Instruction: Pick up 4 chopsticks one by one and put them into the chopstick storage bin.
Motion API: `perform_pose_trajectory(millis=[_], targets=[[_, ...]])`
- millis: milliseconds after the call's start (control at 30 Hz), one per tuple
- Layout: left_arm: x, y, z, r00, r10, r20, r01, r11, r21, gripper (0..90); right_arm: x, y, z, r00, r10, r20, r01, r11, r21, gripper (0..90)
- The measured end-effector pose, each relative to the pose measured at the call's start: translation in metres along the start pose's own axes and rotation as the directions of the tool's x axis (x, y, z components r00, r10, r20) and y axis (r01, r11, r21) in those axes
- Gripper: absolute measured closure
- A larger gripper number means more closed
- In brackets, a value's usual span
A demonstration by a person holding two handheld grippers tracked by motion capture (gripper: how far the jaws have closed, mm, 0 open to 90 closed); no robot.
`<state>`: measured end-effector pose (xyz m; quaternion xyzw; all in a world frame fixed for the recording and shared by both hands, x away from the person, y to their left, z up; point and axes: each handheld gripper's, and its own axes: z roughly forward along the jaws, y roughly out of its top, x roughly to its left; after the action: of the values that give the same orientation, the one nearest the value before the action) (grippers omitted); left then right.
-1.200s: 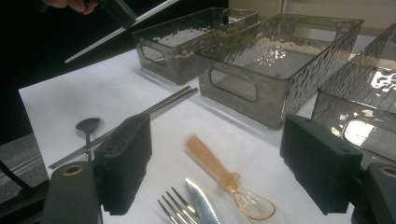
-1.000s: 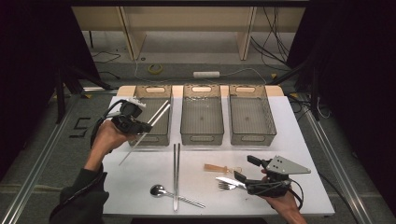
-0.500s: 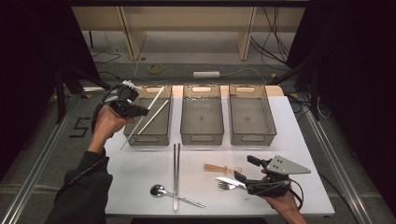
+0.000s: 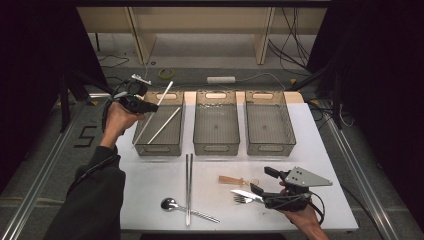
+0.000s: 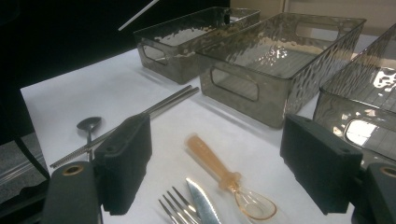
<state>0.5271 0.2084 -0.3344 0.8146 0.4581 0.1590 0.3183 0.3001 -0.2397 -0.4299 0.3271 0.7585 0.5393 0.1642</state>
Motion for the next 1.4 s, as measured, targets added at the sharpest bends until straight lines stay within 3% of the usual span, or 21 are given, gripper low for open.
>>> perform_pose_trajectory(millis=[200, 600, 1000, 1400], targets=[[0.000, 0.006, 0.009, 0.9999, 0.012, -0.009, -0.011, 0.9999, 0.012, 84.2, 0.000, 0.000, 0.000, 1.0000, -0.001, -0.003, 0.001, 1.000, -0.003, 25.9], [0.016, 0.007, 0.018, 0.9985, -0.031, -0.044, 0.029, 0.9985, -0.045, 84.1, 0.001, -0.001, 0.001, 1.0000, 0.001, -0.006, -0.001, 1.000, 0.003, 25.9], [0.018, -0.008, 0.033, 0.9978, -0.044, -0.049, 0.040, 0.9963, -0.075, 84.1, 0.000, -0.001, 0.001, 0.9999, 0.007, -0.011, -0.007, 1.000, 0.000, 25.9], [0.021, -0.026, 0.050, 0.9977, -0.056, -0.039, 0.053, 0.9963, -0.067, 84.1, 0.000, -0.001, 0.001, 0.9999, 0.010, -0.012, -0.010, 1.000, 0.005, 25.9]])
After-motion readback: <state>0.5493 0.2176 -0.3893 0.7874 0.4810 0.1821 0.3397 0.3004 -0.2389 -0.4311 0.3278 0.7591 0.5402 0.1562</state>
